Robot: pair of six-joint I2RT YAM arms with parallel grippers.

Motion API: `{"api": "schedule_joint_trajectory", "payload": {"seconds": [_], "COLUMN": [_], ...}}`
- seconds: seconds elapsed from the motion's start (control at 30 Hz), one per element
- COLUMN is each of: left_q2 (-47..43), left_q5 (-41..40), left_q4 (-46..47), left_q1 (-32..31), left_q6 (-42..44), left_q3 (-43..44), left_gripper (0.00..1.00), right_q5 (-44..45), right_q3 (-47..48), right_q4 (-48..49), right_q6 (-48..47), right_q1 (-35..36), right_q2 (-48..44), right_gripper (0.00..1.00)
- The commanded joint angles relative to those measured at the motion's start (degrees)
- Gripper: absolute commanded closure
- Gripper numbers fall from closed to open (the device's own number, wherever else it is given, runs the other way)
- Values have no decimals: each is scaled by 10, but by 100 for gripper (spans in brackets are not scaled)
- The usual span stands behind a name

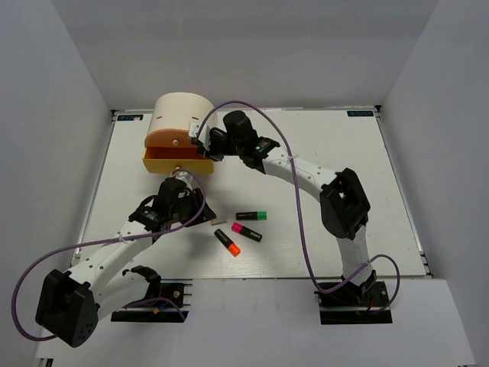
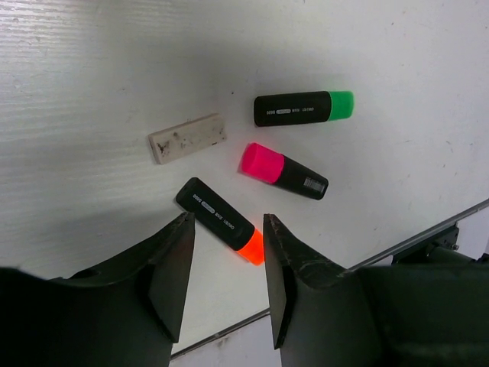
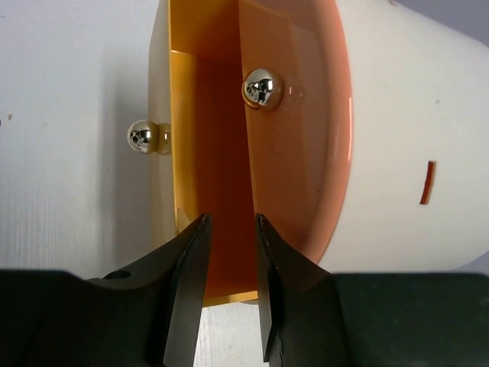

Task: Sort the stationery into containers
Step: Place the stationery in the drawer, then pick up the stationery from the center of the board.

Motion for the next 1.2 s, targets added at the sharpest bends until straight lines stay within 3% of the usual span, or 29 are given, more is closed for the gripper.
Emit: {"api": "schedule_joint_trajectory", "payload": {"seconds": [0.0,0.17,0.43,0.67,0.87,0.97,1.17], "left_q2": [4,20,49,142,197,238,294], "left_q5": [-19,-29,-43,-84,-98,-109,-164], "left_q4": [-9,-14,4,-32,-49,-78,-109], "left_q1": [-10,-23,-39,-67,-93,-109,-144], "left_q6": [9,14,-6,102,189,217,264], "left_q3": [29,39,23,110,166,196,237], "left_gripper": [48,47,46,46,44,41,38], "right_q5": [-2,-14,1,30,36,42,36], "right_q3": [-7,-41,-177,-261,-339,-364,-414], "right_q4": [22,15,26,7,8,11,18], "right_q6": [-1,21,44,69,86,97,114], "right_q1": [2,-4,-30,-77,-128,-145,-177], "right_q2": [-32,-88,-205,-263,-319,-347,-376], "right_gripper": [64,74,74,74,63,52,48]}}
